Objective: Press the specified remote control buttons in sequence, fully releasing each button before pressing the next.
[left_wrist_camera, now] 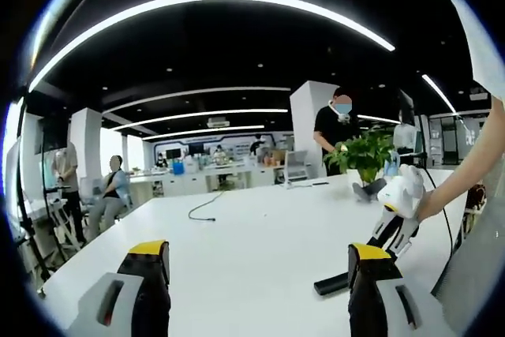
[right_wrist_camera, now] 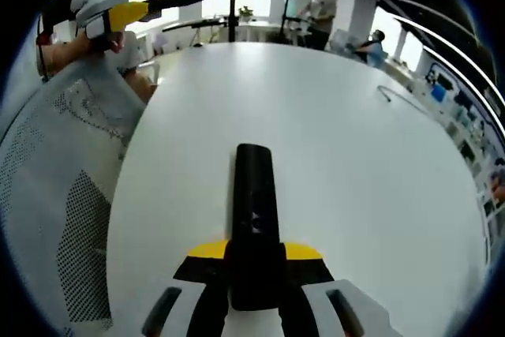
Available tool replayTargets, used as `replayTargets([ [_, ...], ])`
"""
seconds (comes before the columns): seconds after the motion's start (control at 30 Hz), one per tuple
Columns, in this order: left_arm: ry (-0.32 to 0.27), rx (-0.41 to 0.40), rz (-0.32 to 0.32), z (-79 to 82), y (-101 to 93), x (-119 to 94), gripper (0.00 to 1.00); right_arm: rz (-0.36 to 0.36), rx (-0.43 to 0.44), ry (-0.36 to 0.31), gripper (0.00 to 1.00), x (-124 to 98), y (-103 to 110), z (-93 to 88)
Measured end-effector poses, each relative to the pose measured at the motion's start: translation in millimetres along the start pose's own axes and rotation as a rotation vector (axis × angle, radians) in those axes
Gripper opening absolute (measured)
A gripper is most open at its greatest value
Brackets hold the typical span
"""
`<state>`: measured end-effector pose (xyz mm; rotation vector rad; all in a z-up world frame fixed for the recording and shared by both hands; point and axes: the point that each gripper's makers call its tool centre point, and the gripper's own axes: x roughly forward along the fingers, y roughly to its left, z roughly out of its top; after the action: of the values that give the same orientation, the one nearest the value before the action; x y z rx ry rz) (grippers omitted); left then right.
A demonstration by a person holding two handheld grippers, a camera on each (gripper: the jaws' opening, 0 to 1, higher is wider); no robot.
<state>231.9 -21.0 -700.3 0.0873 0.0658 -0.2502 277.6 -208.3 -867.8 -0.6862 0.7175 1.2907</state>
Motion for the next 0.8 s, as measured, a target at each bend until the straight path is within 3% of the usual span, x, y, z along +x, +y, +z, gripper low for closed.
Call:
replayTargets([
  [0.8,0.015,-0.01,-0.023,-4.3,-4.3,0.4,0.97,-0.009,0.003,0.017,0.2,2.8,-28.1,2.4],
])
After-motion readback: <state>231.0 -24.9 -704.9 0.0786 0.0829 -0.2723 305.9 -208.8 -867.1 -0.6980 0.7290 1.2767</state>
